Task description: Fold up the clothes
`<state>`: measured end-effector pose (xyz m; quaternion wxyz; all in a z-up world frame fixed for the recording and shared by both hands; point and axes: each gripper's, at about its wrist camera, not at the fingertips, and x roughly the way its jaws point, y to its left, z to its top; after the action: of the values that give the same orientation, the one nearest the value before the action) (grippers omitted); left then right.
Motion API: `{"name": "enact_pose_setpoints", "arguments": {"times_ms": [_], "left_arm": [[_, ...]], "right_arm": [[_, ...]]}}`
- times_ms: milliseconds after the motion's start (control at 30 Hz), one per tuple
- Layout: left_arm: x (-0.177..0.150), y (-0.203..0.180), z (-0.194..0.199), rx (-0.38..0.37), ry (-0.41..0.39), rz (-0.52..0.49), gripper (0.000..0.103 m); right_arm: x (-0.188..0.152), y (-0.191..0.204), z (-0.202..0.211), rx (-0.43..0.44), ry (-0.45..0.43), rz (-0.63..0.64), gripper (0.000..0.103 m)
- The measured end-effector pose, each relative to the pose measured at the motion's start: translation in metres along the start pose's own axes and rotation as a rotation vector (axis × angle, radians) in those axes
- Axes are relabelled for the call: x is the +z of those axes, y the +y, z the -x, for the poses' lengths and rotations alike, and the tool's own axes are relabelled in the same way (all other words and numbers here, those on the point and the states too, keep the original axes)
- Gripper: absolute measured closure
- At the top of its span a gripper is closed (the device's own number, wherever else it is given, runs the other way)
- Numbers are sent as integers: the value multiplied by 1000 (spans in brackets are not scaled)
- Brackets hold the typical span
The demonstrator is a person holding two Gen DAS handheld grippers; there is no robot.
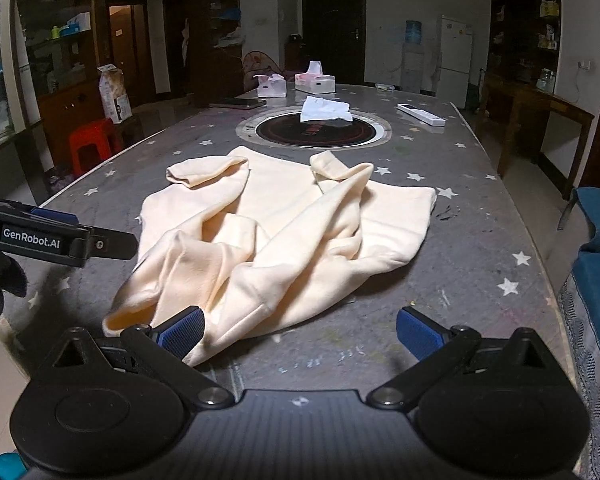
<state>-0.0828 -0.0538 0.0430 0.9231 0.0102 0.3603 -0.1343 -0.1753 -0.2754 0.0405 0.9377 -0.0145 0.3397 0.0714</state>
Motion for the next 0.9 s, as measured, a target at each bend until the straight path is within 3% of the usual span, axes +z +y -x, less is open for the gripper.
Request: {"name": "enact_pose_setpoints", "arguments": {"times_ms": [433, 900], "left_arm": [[3, -7, 7, -17, -10, -22, 0], [18, -6, -5, -32, -4, -13, 5]], "right_arm": [[3, 8, 4, 15, -5, 14, 1], [16, 3, -8, 44, 7, 13, 13]]}}
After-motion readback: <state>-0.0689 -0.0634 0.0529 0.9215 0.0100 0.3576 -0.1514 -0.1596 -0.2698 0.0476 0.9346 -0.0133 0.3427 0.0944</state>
